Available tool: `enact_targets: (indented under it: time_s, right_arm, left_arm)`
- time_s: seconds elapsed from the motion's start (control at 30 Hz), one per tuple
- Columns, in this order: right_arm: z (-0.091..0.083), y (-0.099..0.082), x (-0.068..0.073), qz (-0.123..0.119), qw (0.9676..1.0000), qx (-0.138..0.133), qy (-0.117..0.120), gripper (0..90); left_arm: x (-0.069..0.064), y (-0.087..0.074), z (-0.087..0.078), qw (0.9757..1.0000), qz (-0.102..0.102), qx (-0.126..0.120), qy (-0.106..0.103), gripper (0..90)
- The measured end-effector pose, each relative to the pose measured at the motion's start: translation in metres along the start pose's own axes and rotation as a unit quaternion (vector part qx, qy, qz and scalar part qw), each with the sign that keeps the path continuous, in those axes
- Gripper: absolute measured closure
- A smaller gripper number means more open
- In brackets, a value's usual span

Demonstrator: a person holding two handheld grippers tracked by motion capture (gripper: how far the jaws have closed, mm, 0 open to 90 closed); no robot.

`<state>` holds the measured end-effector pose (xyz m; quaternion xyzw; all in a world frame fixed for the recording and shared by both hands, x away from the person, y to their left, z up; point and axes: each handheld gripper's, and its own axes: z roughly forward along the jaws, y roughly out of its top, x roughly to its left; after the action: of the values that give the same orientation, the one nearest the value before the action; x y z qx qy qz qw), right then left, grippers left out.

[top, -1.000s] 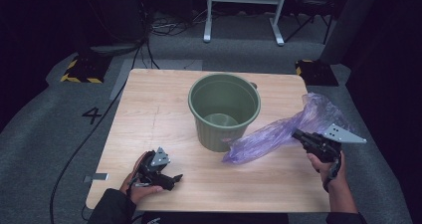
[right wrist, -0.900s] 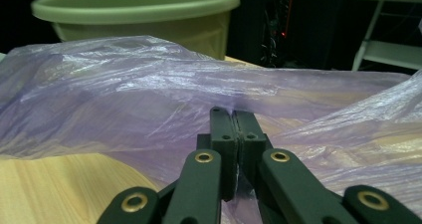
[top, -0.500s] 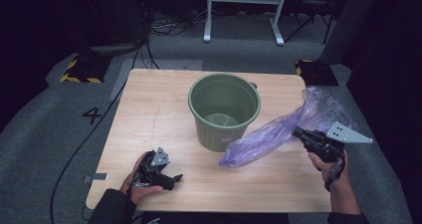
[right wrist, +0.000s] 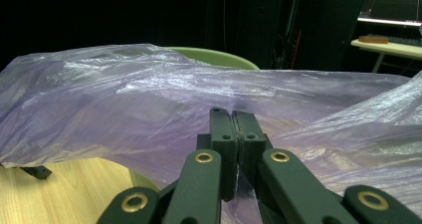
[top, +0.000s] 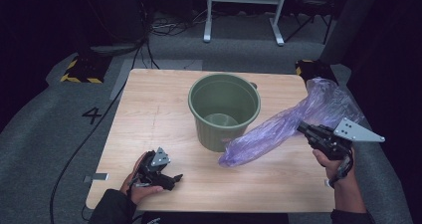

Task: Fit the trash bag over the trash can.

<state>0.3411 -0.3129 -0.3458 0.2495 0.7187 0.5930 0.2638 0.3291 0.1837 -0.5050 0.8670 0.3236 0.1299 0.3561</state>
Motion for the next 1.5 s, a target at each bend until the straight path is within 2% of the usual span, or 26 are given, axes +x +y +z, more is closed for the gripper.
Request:
enact_targets:
  time_s: [0.4,0.73,0.9,1.1,1.23,1.37,1.5]
  right_arm:
    - [-0.003,0.022,0.003,-0.013,0.9998,-0.017,0.001,89.5]
    - [0.004,0.031,-0.007,-0.011,0.9995,-0.027,-0.01,89.4]
    - [0.007,0.036,-0.016,-0.003,0.9991,-0.035,-0.024,89.4]
    - [0.012,0.043,-0.023,-0.007,0.9984,-0.034,-0.046,89.5]
    - [0.016,0.047,-0.026,-0.005,0.9979,-0.036,-0.053,89.5]
    - [0.024,0.049,-0.03,0.0,0.9974,-0.041,-0.059,89.5]
    - [0.036,0.049,-0.033,0.001,0.9971,-0.031,-0.07,89.5]
  left_arm:
    - [0.0,0.0,0.0,1.0,0.0,0.0,0.0,7.5]
    - [0.0,0.0,0.0,1.0,0.0,0.0,0.0,7.5]
    - [0.0,0.0,0.0,1.0,-0.001,0.0,0.0,7.5]
    - [0.0,0.0,0.0,1.0,-0.001,0.0,0.0,7.5]
    - [0.0,0.0,0.0,1.0,-0.001,0.0,0.001,7.5]
    - [0.0,0.0,0.0,1.0,-0.001,0.0,0.0,7.5]
    - [0.0,0.0,0.0,1.0,-0.001,0.0,0.0,7.5]
